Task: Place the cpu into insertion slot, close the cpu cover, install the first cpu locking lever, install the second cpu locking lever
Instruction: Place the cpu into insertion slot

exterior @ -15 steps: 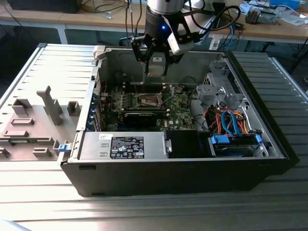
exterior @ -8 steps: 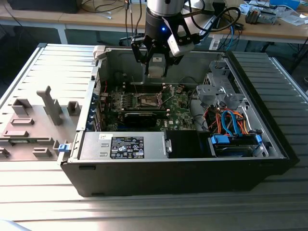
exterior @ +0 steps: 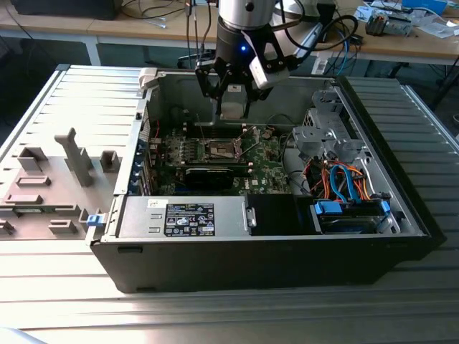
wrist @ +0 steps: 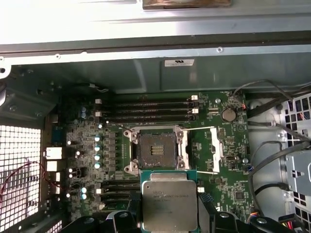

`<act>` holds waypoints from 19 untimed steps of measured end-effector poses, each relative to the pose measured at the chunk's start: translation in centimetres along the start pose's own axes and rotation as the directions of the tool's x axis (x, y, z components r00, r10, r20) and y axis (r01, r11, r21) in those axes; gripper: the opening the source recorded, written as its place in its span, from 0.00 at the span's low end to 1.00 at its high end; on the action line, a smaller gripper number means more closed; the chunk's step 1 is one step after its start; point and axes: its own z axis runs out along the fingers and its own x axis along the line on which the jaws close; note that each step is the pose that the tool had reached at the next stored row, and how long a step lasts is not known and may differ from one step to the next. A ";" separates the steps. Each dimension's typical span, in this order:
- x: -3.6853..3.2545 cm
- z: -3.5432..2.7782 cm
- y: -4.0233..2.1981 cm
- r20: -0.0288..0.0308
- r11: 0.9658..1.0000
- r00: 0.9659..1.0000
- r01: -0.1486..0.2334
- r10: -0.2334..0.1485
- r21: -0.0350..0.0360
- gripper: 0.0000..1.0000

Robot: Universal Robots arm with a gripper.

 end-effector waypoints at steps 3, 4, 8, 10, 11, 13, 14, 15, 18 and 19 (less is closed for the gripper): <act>-0.01 0.15 -0.03 0.000 1.000 1.000 0.000 0.000 0.000 0.54; -0.01 0.20 -0.04 0.000 1.000 1.000 0.000 0.000 0.000 0.54; -0.04 0.36 -0.05 0.000 1.000 1.000 0.002 -0.002 0.001 0.54; -0.10 0.42 -0.05 0.000 1.000 1.000 0.002 -0.002 0.001 0.54; -0.13 0.45 -0.04 0.000 1.000 1.000 0.003 -0.003 0.001 0.54; -0.22 0.49 0.03 0.000 1.000 1.000 0.003 -0.003 0.002 0.54; -0.33 0.53 0.14 0.000 1.000 1.000 0.004 -0.004 0.003 0.54; -0.44 0.57 0.29 0.000 1.000 1.000 0.005 -0.005 0.004 0.54; -0.67 0.64 0.64 0.000 1.000 1.000 0.007 -0.007 0.004 0.54; -0.73 0.66 0.69 -0.001 1.000 1.000 0.007 -0.007 0.004 0.54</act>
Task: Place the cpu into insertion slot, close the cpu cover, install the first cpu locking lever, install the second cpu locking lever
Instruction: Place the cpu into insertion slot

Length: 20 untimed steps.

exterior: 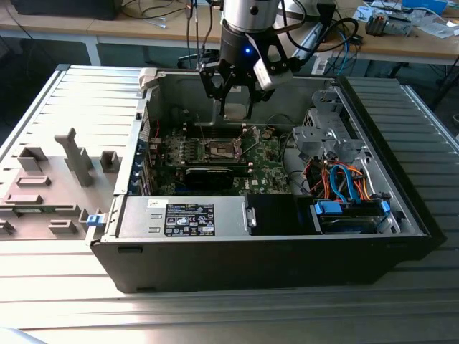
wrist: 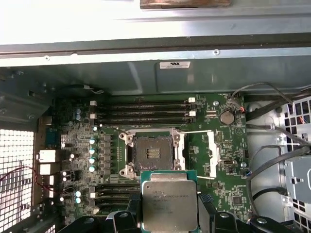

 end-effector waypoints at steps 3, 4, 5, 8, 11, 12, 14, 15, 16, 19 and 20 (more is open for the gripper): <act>-0.26 0.08 0.09 0.000 1.000 1.000 0.001 -0.001 0.000 0.54; -0.39 0.12 0.13 0.000 1.000 1.000 0.002 -0.002 0.001 0.54; -0.49 0.16 0.17 0.000 1.000 1.000 0.002 -0.002 0.001 0.54; -0.72 0.25 0.29 0.000 1.000 1.000 0.004 -0.004 0.002 0.54; -1.00 0.37 0.41 0.000 1.000 1.000 0.006 -0.006 0.003 0.54; -1.05 0.40 0.42 0.000 1.000 1.000 0.006 -0.006 0.004 0.54; -1.18 0.48 0.46 0.000 1.000 1.000 0.007 -0.007 0.005 0.54; -1.27 0.53 0.49 -0.001 1.000 1.000 0.008 -0.008 0.005 0.54; -1.32 0.56 0.50 -0.001 1.000 1.000 0.008 -0.008 0.005 0.54; -1.47 0.65 0.54 -0.001 1.000 1.000 0.009 -0.009 0.006 0.54; -1.51 0.70 0.55 -0.001 1.000 1.000 0.010 -0.010 0.006 0.54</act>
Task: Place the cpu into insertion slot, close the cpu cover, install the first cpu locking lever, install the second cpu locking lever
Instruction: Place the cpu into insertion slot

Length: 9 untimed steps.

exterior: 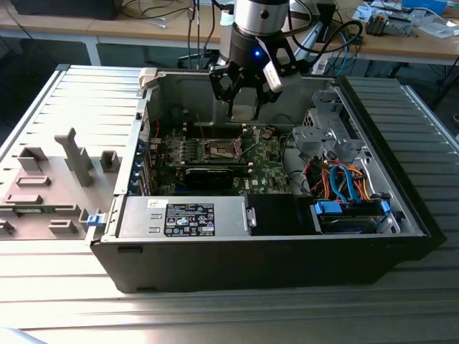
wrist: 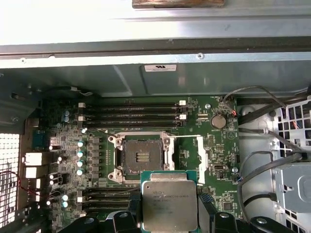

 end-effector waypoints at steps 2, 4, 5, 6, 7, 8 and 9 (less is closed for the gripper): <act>-0.04 0.05 0.01 0.000 1.000 1.000 0.000 0.000 0.000 0.54; -0.09 0.17 0.00 0.000 1.000 1.000 0.001 -0.001 0.000 0.54; -0.11 0.22 0.00 0.000 1.000 1.000 0.001 -0.001 0.000 0.54; -0.11 0.26 -0.01 0.000 1.000 1.000 0.001 -0.001 0.000 0.54; -0.11 0.31 -0.01 0.000 1.000 1.000 0.001 -0.001 0.000 0.54; -0.11 0.32 -0.01 0.000 1.000 1.000 0.001 -0.001 0.001 0.54; -0.11 0.32 -0.02 0.000 1.000 1.000 0.001 -0.001 0.001 0.54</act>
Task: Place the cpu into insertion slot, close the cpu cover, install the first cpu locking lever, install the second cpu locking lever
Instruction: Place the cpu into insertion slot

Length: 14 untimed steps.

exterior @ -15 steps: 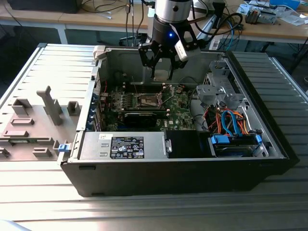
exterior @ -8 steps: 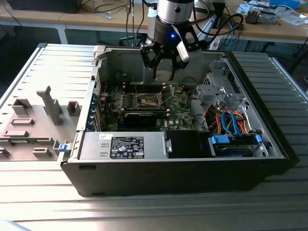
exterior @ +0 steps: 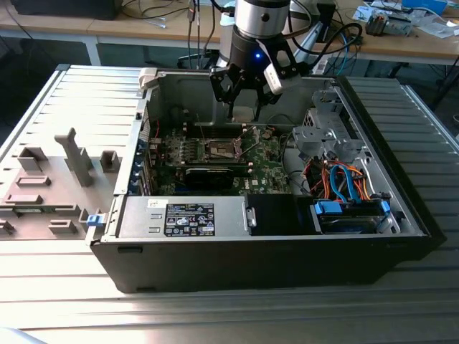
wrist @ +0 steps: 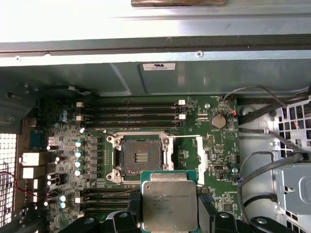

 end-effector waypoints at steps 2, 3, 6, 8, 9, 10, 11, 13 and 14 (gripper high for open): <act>0.00 0.01 0.00 0.000 1.000 1.000 0.000 0.000 0.000 0.54; 0.00 0.01 0.00 0.000 1.000 1.000 0.000 0.000 0.000 0.54; 0.00 0.01 0.00 0.000 1.000 1.000 0.000 0.000 0.000 0.54; 0.00 0.02 0.00 0.000 1.000 1.000 -0.002 0.002 0.001 0.54; 0.00 0.01 0.00 0.001 1.000 1.000 -0.006 0.006 0.001 0.54; 0.00 0.02 0.00 0.001 1.000 1.000 -0.012 0.012 0.001 0.54; 0.00 0.02 0.00 0.001 1.000 1.000 -0.017 0.017 0.001 0.54; 0.00 0.02 0.00 0.002 1.000 1.000 -0.027 0.027 0.001 0.54; 0.00 0.02 0.00 0.002 1.000 1.000 -0.030 0.030 0.001 0.54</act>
